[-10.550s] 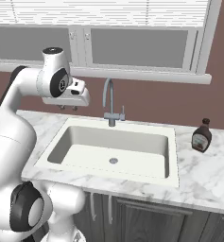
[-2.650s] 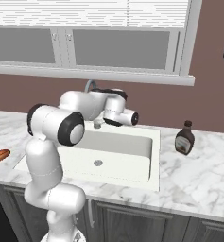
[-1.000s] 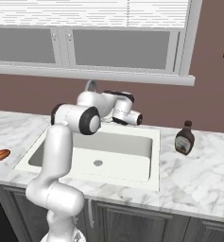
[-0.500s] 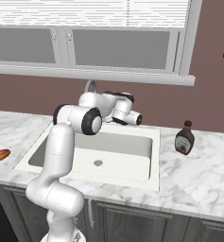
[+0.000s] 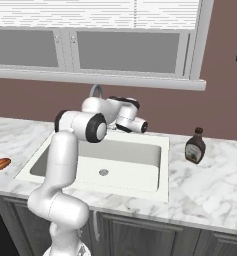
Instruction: Turn on the sink faucet. Then move the sweet potato from the counter to the sink. Turn off the sink. Move the vegetable from the sink to the pot next to the stove. Finally move the pot to the front center burner.
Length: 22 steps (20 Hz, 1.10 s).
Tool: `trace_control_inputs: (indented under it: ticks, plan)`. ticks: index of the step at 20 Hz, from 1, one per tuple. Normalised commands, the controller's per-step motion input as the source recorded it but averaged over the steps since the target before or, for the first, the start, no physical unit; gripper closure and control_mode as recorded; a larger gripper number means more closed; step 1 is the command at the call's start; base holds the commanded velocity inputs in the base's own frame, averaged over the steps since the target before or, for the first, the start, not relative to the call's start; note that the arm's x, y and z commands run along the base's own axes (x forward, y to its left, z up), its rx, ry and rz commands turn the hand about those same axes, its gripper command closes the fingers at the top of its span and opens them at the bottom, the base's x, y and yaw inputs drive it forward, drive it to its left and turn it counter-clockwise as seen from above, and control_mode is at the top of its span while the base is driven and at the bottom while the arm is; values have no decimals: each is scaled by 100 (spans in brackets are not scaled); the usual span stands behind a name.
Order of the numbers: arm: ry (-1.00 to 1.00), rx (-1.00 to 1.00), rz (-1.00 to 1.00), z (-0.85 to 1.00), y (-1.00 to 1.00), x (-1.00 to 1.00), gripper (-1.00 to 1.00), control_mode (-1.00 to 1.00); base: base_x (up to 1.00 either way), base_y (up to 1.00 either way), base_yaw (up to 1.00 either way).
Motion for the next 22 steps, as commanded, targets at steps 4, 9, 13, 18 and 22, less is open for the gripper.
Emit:
trace_control_inputs:
  ticks: [4,9,13,18,22]
  plan:
    - [1,1,0,-7,0,0,100,-100,0,0,0]
    - [0,1,-6,-8,-11,2,100,-100,0,0,0]
    - [0,8,-21,-4,-44,0,100,-100,0,0,0]
    - [1,14,-21,-12,-63,10,100,-100,0,0,0]
    - [7,13,-12,-14,-72,29,100,-100,0,0,0]
